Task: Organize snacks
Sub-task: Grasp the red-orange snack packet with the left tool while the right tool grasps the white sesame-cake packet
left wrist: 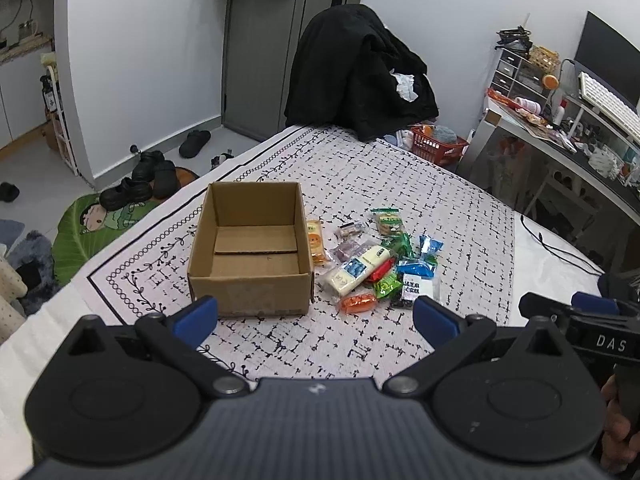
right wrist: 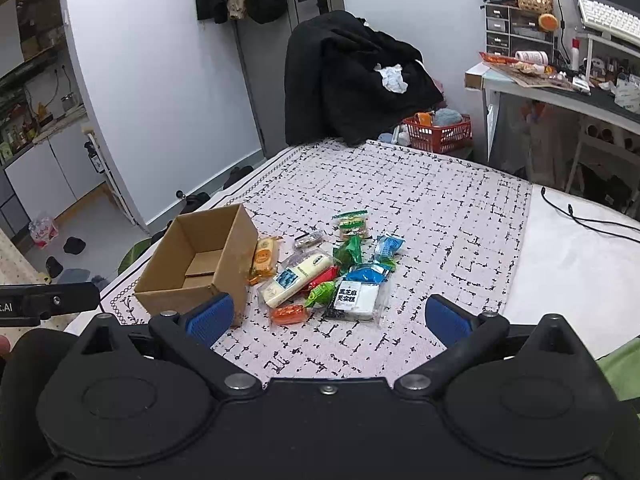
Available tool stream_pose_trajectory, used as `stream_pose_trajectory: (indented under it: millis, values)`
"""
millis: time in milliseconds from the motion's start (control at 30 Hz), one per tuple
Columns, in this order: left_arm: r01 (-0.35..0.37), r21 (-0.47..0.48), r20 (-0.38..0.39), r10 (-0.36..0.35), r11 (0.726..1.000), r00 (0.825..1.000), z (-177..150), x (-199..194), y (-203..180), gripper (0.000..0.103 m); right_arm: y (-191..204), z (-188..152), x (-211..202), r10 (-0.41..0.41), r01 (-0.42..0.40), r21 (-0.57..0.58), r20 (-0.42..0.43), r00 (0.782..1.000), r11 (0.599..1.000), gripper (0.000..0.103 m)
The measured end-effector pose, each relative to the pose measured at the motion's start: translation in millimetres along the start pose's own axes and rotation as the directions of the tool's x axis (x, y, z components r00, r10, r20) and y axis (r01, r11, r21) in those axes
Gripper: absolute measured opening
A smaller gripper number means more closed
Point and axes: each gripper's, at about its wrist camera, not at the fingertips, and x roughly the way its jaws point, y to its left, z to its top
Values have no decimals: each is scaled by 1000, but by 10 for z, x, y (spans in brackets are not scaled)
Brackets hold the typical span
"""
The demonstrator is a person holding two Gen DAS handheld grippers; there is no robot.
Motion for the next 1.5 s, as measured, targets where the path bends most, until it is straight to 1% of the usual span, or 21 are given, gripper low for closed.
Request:
stream_pose_trajectory:
  millis: [267, 400, 500, 600, 667, 867, 900, 967, 1067, 1133, 1233, 1400, 1500]
  values:
    - [16, -71, -26, -18, 997, 1000, 96, 289, 14, 103, -165, 83, 316, -13, 17, 54, -71, 997, 998, 103]
    - [5, -82, -32, -8, 997, 999, 134, 454, -18, 103, -251, 130, 477, 16, -5, 99, -104, 994, 995, 103]
    - [25, -105, -44, -30, 994, 999, 154, 579, -31, 102, -337, 170, 609, 22, -5, 138, -122, 992, 990, 103]
    - [30, -110, -53, -36, 993, 998, 166, 713, -65, 101, -422, 200, 749, 27, -3, 174, -139, 990, 985, 103]
    - [36, -120, -63, -44, 992, 997, 173, 809, -90, 99, -464, 223, 836, 37, -7, 195, -150, 988, 981, 103]
    - [42, -130, -101, -55, 991, 993, 163, 1077, -197, 88, -554, 286, 1079, 54, -13, 229, -175, 983, 973, 101]
    - [47, -131, -109, -61, 990, 992, 157, 1120, -218, 85, -572, 297, 1123, 61, -16, 238, -182, 981, 971, 100]
    - [46, -132, -123, -62, 990, 991, 144, 1204, -262, 83, -623, 314, 1207, 76, -23, 265, -192, 978, 964, 97]
    - [41, -128, -140, -59, 991, 988, 119, 1338, -325, 80, -695, 307, 1340, 72, -11, 285, -203, 977, 958, 96]
    - [43, -127, -150, -62, 991, 987, 110, 1434, -362, 71, -764, 277, 1424, 85, -14, 316, -212, 974, 949, 92]
    - [39, -137, -169, -62, 990, 984, 90, 1578, -397, 65, -832, 239, 1554, 110, -24, 354, -223, 968, 935, 89]
    - [31, -149, -188, -59, 988, 980, 58, 1791, -453, 62, -867, 181, 1774, 156, -54, 378, -244, 957, 924, 86]
    - [11, -162, -208, -45, 987, 977, 23, 1917, -477, 62, -930, 133, 1930, 171, -50, 401, -271, 947, 915, 83]
